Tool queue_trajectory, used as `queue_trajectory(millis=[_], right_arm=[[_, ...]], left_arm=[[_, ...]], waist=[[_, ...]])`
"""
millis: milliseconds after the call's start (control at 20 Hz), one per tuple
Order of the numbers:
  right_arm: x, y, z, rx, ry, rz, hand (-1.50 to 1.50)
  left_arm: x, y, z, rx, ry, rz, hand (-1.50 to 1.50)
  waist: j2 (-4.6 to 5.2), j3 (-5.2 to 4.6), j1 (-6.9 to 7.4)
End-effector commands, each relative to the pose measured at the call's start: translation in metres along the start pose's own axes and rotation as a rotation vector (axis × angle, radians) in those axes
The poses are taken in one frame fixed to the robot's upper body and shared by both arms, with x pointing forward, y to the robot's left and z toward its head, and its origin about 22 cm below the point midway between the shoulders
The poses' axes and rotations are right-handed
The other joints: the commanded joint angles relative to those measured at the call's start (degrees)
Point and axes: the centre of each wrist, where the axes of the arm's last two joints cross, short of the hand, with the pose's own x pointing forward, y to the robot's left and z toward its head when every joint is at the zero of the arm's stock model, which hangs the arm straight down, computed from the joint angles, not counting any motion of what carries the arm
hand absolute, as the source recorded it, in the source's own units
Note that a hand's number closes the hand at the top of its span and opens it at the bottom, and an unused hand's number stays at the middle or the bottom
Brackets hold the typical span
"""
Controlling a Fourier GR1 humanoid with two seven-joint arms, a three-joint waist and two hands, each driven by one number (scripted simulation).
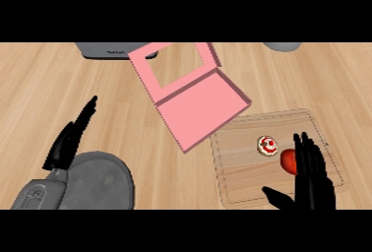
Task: Pick the cupcake from the cutting board and place it in the cardboard box
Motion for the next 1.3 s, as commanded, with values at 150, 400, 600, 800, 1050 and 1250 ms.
queue_trajectory(millis=[150, 400, 600, 800, 1050, 1250], right_arm=[[-0.008, 0.020, -0.010, -0.003, 0.031, 0.032, -1.50], [0.007, 0.002, -0.020, 0.035, 0.007, 0.017, -1.50], [-0.004, 0.038, -0.024, 0.056, -0.008, 0.000, -1.50], [0.014, 0.048, -0.034, 0.053, -0.016, -0.019, -1.50], [0.025, 0.044, -0.044, 0.063, -0.009, -0.013, -1.50], [0.008, 0.058, -0.058, 0.073, 0.003, -0.026, -1.50]], left_arm=[[0.008, 0.000, -0.002, 0.003, 0.002, 0.006, 0.00], [0.000, -0.008, -0.005, -0.015, 0.000, 0.014, 0.00], [0.001, 0.007, -0.006, -0.016, -0.004, 0.017, 0.00], [0.011, 0.005, 0.005, -0.035, -0.005, 0.009, 0.00], [-0.007, 0.014, -0.013, 0.000, 0.005, 0.009, 0.00], [-0.003, -0.027, 0.008, -0.015, -0.011, 0.003, 0.00]], waist=[[-0.02, 0.00, 0.06], [-0.02, -0.02, -0.05], [0.01, -0.01, 0.02], [-0.01, 0.01, 0.30], [0.05, -0.02, 0.02], [0.06, 0.01, 0.43]])
